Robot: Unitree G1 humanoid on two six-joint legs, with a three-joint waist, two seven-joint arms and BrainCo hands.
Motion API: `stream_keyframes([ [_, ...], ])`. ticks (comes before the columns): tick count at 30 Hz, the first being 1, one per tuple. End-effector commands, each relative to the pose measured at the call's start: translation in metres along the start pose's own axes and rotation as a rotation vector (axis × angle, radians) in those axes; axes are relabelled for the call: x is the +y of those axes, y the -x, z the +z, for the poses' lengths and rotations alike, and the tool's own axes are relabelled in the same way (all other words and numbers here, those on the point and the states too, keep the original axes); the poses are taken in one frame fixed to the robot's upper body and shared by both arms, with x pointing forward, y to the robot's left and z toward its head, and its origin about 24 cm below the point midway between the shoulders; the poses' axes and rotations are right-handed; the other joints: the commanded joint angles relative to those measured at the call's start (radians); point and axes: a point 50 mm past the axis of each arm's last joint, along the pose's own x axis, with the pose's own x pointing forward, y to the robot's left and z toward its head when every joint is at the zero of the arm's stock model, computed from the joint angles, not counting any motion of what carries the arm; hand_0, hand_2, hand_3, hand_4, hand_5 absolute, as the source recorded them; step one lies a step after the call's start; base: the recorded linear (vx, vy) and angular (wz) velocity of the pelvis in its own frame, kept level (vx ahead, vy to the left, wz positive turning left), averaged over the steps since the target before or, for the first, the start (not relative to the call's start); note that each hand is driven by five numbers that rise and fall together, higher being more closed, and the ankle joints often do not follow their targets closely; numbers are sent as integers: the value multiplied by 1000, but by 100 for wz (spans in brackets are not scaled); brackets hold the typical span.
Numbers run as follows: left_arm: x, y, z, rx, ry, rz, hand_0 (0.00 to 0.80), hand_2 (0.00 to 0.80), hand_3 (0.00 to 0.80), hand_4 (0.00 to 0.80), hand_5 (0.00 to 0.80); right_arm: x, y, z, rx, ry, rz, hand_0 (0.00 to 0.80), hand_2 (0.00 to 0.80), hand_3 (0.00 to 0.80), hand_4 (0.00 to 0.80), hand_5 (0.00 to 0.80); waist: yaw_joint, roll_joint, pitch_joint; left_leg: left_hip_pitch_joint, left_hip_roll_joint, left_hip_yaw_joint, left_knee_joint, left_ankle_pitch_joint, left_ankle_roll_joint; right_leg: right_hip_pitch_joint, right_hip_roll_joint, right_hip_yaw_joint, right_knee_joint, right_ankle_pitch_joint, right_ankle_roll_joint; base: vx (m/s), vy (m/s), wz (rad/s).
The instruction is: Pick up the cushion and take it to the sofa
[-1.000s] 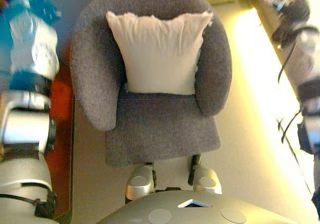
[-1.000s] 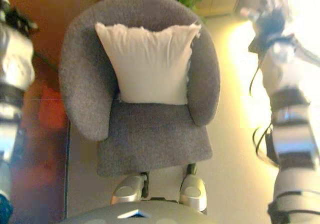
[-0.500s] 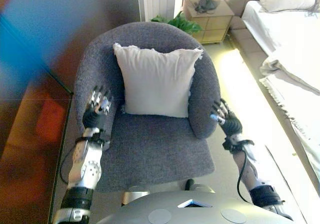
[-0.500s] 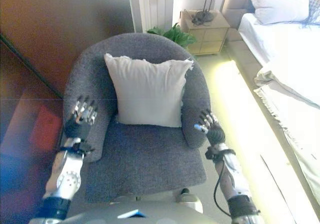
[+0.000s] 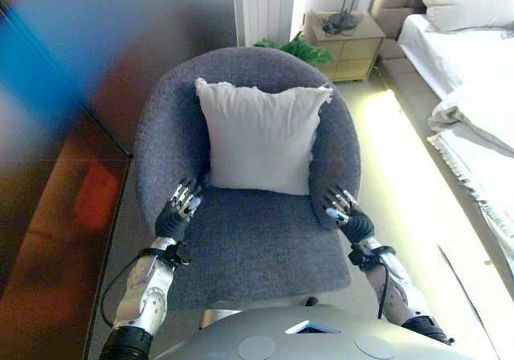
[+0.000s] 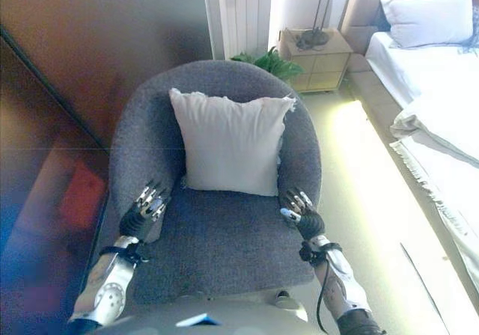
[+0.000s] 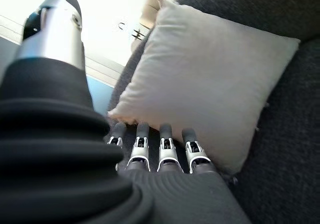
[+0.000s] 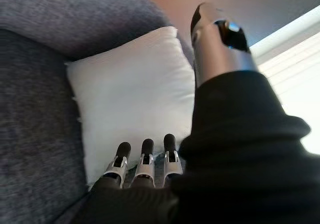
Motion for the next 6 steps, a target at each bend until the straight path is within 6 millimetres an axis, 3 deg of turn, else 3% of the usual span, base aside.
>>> stream_keyframes([
  [1, -8, -21, 25, -66, -113, -107, 0, 0, 0, 0, 0, 9, -18, 38, -159, 142, 31, 0, 0, 0, 0, 0, 19, -32, 29, 1, -26, 42, 15, -15, 29, 4, 8, -46, 9, 16, 5, 0, 0, 0],
  [6, -9, -25, 23, -72, -57, -67, 0, 0, 0, 0, 0, 10, -20, 33, -154, 59, 17, 0, 0, 0, 0, 0, 10, -31, 25, 4, -24, 50, 8, -14, 28, 1, 15, -36, 6, 15, 4, -6, 1, 0],
])
